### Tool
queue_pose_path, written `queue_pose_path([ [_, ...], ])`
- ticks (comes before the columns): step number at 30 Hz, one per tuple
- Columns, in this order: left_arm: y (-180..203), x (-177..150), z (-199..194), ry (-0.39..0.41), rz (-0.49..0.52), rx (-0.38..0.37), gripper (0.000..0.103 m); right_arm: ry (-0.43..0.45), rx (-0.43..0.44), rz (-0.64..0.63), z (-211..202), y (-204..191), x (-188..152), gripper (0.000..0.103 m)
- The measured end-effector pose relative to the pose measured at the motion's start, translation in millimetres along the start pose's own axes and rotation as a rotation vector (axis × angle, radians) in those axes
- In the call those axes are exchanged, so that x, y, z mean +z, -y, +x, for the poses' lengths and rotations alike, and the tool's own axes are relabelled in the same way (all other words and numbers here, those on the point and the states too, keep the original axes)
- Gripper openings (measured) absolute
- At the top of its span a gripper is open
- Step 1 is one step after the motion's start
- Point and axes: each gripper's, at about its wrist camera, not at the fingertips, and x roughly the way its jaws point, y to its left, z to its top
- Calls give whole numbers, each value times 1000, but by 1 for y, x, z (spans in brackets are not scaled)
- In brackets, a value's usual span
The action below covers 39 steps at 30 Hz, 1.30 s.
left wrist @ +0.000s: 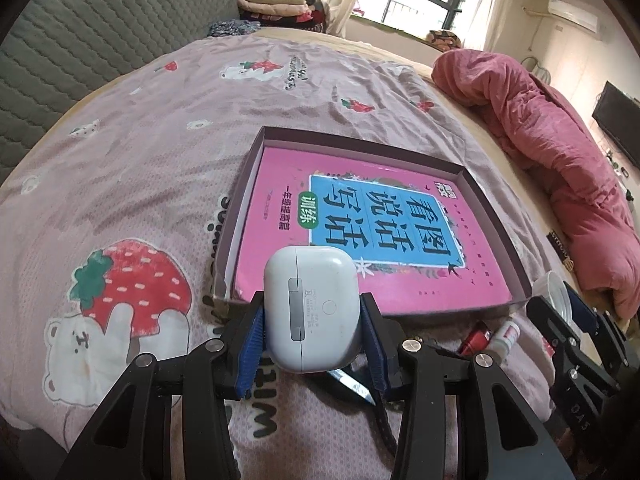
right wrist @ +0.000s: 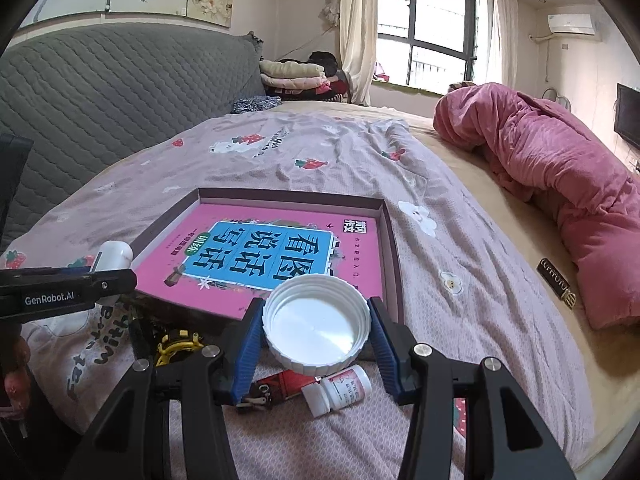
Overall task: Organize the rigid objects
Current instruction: 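Carry the earbud case over the tray with the left gripper while the right carries the cap there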
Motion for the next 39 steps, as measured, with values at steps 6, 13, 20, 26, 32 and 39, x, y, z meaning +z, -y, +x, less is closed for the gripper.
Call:
queue_pose_path([
  [6,-3,10,10,8,-11,10,46,-7,-7,-2,7,2,1,51],
  [13,-5,21,25,-1,-24,22,46,-8,-12,2,17,7,9,51],
  [20,-1,22,46,-38,2,35,46,-12,-36,19,29,15,16,51],
  [26,-1,19,57,-51,3,19,46,-29,-39,17,36,17,15,51],
  [32,-1,20,64,-55,11,15,46,-56,-31,-8,48,14,14,51],
  [39,0,18,68,-57,36,10,46,-91,-38,-16,61,13,12,51],
])
